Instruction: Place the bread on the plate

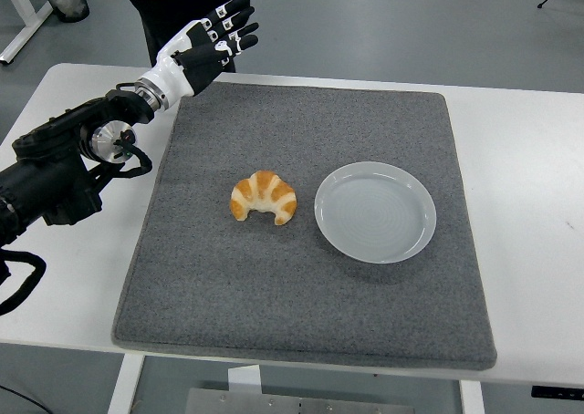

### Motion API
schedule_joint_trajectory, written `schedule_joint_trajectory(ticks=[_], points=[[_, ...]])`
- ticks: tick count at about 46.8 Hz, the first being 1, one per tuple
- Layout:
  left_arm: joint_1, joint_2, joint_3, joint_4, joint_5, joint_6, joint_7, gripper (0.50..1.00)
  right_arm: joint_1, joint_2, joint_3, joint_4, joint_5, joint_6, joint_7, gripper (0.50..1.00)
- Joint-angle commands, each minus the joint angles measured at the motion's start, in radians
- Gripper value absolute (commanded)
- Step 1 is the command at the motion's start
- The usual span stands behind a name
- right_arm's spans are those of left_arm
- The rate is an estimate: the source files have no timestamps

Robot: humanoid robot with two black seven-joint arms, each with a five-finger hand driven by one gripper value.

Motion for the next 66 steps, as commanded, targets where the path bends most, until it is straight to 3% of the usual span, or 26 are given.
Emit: schedule_joint_trajectory(ticks=[1, 47, 58, 66], points=[[0.000, 0.001, 0.007, 0.001, 0.002, 0.000, 0.000, 0.999, 0.001, 0.000, 0.000, 0.000, 0.000, 0.001, 0.000, 0.952], [-0.012, 0.022, 0.055, -0.012, 0.005, 0.011, 0.009, 0.990, 0.001, 0.000, 0.000, 0.000, 0.002, 0.004, 0.000, 0.952], [-0.067, 0.068, 0.158, -0.027, 0.005, 0.011, 0.014, 0.984, 0.004, 0.000, 0.000, 0.000, 0.002, 0.005, 0.000, 0.952], [-0.143, 0.182, 0.270, -0.166, 0.005, 0.012, 0.035, 0.981, 0.004, 0.000, 0.000, 0.000, 0.002, 0.007, 0.000, 0.952]])
